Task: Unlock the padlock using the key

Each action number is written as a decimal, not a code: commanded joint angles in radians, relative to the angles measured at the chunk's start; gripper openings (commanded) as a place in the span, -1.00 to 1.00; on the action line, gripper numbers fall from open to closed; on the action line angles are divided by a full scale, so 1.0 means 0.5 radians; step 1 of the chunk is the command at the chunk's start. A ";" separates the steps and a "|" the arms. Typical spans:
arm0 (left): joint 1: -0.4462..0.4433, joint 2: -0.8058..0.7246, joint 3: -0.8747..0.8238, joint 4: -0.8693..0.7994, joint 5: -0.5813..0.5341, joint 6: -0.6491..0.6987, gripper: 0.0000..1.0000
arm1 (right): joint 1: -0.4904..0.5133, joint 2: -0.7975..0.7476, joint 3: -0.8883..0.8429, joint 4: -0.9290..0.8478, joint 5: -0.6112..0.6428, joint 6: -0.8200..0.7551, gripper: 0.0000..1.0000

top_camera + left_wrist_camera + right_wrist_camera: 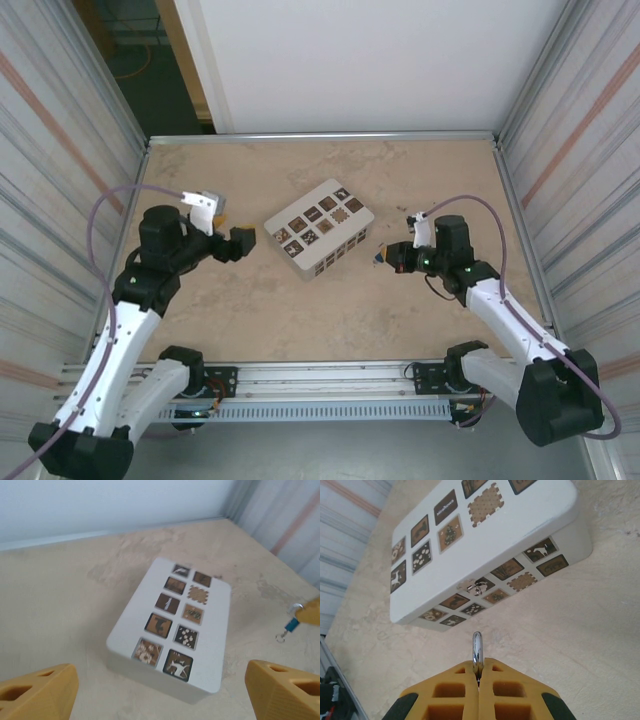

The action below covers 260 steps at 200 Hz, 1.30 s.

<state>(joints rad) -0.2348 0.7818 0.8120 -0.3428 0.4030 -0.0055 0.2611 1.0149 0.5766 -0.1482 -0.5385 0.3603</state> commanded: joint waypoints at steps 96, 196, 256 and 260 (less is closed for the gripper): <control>-0.008 -0.186 -0.614 0.536 0.338 0.578 0.97 | -0.013 -0.042 0.221 -0.402 -0.011 0.024 -1.00; -0.214 -0.260 -0.694 0.458 0.008 0.884 0.97 | -0.010 0.073 0.411 -0.882 -0.204 0.060 -1.00; -0.214 -0.265 -0.696 0.451 -0.067 0.906 0.97 | 0.148 0.003 0.367 -1.096 -0.241 0.102 -1.00; -0.212 -0.264 -0.696 0.452 -0.070 0.904 0.97 | 0.168 0.001 0.361 -1.100 -0.237 0.113 -1.00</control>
<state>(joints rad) -0.3370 0.6617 0.4686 -0.1108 0.3973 0.4225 0.2970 1.0462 0.7551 -0.6308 -0.6289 0.3916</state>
